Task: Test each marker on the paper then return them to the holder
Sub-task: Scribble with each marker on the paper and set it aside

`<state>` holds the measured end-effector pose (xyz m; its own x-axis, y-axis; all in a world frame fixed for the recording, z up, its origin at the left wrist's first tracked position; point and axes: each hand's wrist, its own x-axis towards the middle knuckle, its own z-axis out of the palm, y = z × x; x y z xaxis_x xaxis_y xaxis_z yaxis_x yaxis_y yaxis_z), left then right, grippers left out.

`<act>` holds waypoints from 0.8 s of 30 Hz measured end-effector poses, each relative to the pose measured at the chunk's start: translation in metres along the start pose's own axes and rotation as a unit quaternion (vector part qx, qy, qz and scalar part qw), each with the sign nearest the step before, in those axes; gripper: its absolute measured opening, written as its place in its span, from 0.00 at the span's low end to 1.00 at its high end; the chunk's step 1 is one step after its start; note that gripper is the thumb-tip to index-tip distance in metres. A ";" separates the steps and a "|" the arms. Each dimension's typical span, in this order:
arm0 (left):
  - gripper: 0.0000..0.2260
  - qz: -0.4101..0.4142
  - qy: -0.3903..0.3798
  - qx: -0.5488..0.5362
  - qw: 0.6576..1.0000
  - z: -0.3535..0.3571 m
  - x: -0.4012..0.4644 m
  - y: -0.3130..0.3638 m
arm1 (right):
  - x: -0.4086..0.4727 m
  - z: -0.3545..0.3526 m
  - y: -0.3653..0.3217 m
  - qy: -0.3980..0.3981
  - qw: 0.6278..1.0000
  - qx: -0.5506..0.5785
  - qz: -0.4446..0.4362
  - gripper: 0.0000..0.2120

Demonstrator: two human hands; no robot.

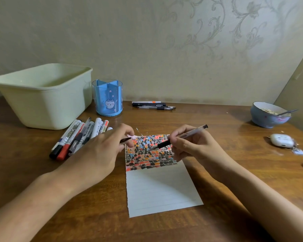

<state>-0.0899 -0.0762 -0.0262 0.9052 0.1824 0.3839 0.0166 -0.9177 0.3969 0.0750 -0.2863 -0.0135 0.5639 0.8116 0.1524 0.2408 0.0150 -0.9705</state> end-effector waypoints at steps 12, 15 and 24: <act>0.12 0.025 0.036 -0.015 0.999 -0.006 0.001 0.006 | -0.003 0.005 -0.003 -0.010 0.999 0.042 0.003 0.11; 0.12 0.013 0.027 -0.033 0.999 -0.005 0.000 0.006 | -0.003 0.006 -0.004 -0.010 0.999 0.050 0.005 0.10; 0.11 0.001 0.017 -0.042 0.999 0.000 0.000 0.007 | -0.002 0.007 -0.001 -0.003 0.998 0.059 0.005 0.11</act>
<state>-0.0901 -0.0825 -0.0232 0.8900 0.1941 0.4126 -0.0221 -0.8855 0.4642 0.0683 -0.2838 -0.0137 0.5602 0.8160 0.1424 0.1409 0.0755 -0.9871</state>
